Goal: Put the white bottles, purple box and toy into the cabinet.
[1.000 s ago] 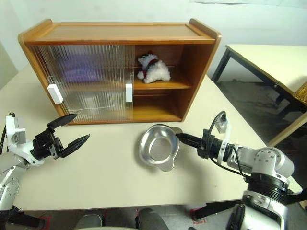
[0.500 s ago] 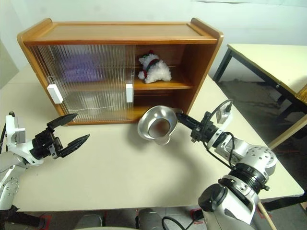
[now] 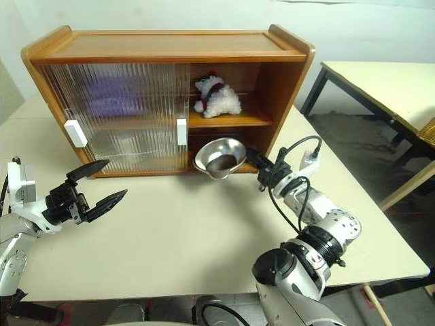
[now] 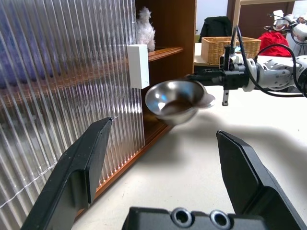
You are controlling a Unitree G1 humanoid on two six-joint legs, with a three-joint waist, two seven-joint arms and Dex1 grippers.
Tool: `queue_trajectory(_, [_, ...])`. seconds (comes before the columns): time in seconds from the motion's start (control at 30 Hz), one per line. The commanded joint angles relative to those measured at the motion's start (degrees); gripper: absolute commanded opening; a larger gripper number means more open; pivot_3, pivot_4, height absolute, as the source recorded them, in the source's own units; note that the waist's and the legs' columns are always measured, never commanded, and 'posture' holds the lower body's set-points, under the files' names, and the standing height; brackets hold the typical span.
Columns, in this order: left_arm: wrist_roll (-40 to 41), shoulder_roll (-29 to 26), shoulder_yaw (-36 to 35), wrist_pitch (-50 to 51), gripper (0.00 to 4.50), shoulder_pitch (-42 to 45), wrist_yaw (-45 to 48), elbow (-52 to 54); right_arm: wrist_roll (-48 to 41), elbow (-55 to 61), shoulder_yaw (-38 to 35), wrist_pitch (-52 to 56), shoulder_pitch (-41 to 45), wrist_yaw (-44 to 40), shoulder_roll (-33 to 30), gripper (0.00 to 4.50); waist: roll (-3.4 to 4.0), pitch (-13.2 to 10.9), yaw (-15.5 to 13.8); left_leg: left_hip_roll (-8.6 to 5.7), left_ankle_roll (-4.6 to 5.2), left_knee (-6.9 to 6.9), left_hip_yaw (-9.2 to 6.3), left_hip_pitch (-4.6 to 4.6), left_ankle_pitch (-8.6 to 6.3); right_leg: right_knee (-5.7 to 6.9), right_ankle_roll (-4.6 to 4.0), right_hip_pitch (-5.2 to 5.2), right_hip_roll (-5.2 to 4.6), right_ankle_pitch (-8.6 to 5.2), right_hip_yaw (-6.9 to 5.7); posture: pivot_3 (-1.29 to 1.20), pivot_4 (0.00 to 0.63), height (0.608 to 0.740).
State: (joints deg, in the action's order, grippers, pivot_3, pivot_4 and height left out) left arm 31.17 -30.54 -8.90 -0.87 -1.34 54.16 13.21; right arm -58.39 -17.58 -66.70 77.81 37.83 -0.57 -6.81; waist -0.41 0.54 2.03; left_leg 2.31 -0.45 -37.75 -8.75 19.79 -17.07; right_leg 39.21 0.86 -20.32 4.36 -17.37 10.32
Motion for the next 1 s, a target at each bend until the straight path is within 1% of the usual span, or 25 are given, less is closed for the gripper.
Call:
queue_trajectory(0.03, [-0.49,-0.45,0.17,0.26,4.50,0.40,0.34,-0.46,-4.98,1.67,-0.45,-3.16,0.58,4.75,2.27,0.03,0.03,0.00,0.09,0.00,0.01,0.01,0.00,0.00,0.00,0.00,-0.01,-0.02,0.00,0.01,0.00,-0.05,0.000,0.740])
queue_trajectory(0.27, [-0.50,-0.56,0.09,0.26,4.50,0.28,0.46,-0.37,-11.66,4.93,3.34,-9.20,-1.55,10.30,5.76,0.03,0.07,0.01,0.10,0.00,0.01,0.02,-0.06,0.04,-0.02,-0.01,-0.01,-0.07,0.00,0.00,-0.01,-0.05,0.000,0.740])
queue_trajectory(0.47, [-0.54,-0.41,0.09,0.05,4.50,0.38,0.41,-0.45,-13.72,6.73,7.45,-19.00,-2.95,12.91,8.81,0.03,0.12,0.01,0.45,0.00,0.04,0.02,-0.10,0.04,-0.03,0.00,-0.01,-0.08,0.00,0.01,-0.03,-0.05,0.000,0.740])
queue_trajectory(0.8, [-1.04,0.46,0.61,-0.25,4.50,0.35,-0.24,-0.32,-13.37,4.95,14.53,-32.38,-4.97,12.53,10.99,0.03,0.16,0.01,0.51,0.00,0.04,0.02,-0.20,0.08,-0.05,-0.01,-0.02,-0.10,-0.01,0.02,-0.06,-0.04,0.000,0.740])
queue_trajectory(1.0, [-0.96,0.52,0.82,-0.01,4.50,0.52,-0.46,-0.20,-11.39,0.03,18.97,-39.46,-4.20,10.38,11.04,0.03,0.19,0.02,0.54,0.02,0.04,0.02,-0.22,0.08,-0.05,-0.01,-0.03,-0.11,0.00,0.04,-0.07,-0.03,0.000,0.740])
